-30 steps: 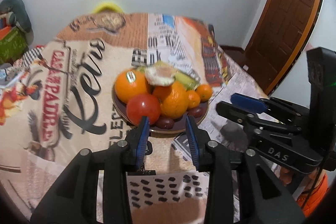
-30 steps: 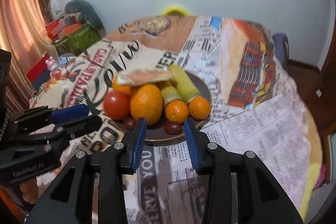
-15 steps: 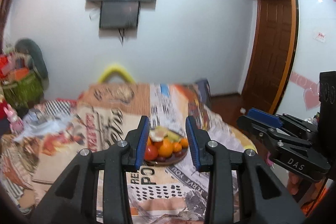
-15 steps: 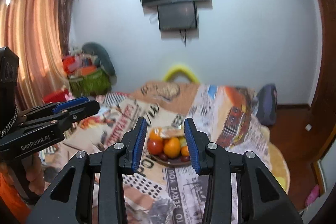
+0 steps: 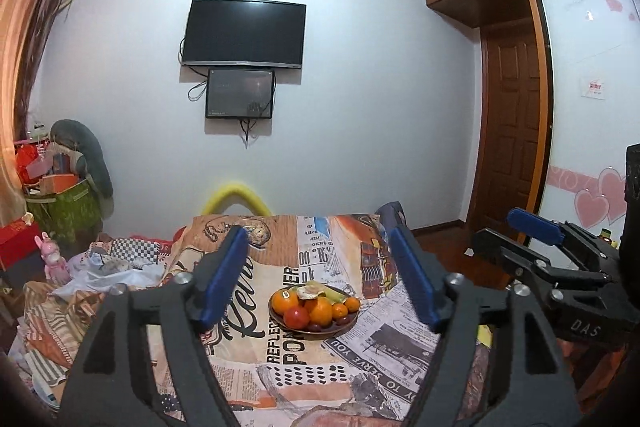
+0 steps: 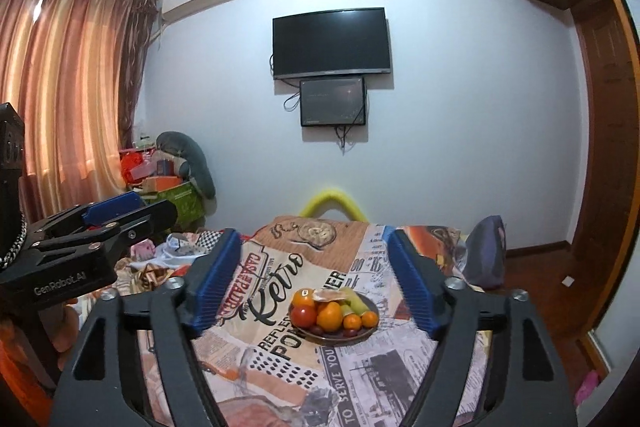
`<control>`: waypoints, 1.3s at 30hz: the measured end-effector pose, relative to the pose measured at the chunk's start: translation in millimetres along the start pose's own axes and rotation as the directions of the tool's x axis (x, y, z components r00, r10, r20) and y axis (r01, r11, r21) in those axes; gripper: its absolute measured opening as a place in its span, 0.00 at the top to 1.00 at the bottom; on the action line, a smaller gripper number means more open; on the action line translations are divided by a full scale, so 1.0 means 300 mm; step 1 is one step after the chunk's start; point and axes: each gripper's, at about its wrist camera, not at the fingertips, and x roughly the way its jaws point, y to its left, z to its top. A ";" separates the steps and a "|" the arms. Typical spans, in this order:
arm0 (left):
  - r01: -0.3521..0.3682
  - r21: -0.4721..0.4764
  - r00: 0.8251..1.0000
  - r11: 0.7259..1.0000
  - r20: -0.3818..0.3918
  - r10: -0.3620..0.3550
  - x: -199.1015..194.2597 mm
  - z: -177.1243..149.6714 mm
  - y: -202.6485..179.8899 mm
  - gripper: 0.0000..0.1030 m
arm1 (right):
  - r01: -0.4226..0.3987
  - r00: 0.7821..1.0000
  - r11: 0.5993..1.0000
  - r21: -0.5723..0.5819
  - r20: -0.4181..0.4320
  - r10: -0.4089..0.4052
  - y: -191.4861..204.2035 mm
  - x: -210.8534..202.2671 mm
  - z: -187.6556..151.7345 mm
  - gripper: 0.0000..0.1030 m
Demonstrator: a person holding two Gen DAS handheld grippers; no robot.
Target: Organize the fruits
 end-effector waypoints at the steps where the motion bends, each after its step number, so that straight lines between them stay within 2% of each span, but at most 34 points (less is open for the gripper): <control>1: -0.004 -0.001 1.000 1.000 0.002 0.004 -0.001 -0.001 0.000 0.15 | 0.009 1.000 1.000 0.002 0.006 -0.009 0.000 0.000 -0.002 0.16; 2: -0.011 -0.002 1.000 1.000 0.008 0.011 -0.004 -0.005 0.001 0.10 | 0.019 1.000 1.000 0.004 0.015 -0.019 0.002 0.000 -0.003 0.13; 6: -0.018 0.002 1.000 1.000 0.008 0.018 -0.009 -0.014 0.004 0.06 | 0.062 0.997 0.998 0.003 0.042 -0.062 0.006 -0.006 0.000 0.00; 9: -0.024 -0.005 1.000 1.000 0.009 0.024 -0.011 -0.018 0.011 0.01 | 0.080 0.996 0.997 -0.001 0.049 -0.080 0.009 -0.014 0.002 0.00; 39: -0.033 0.001 0.999 0.999 -0.009 0.033 -0.004 -0.049 0.006 0.00 | 0.082 0.996 0.996 0.016 0.029 -0.083 -0.011 -0.046 -0.017 0.00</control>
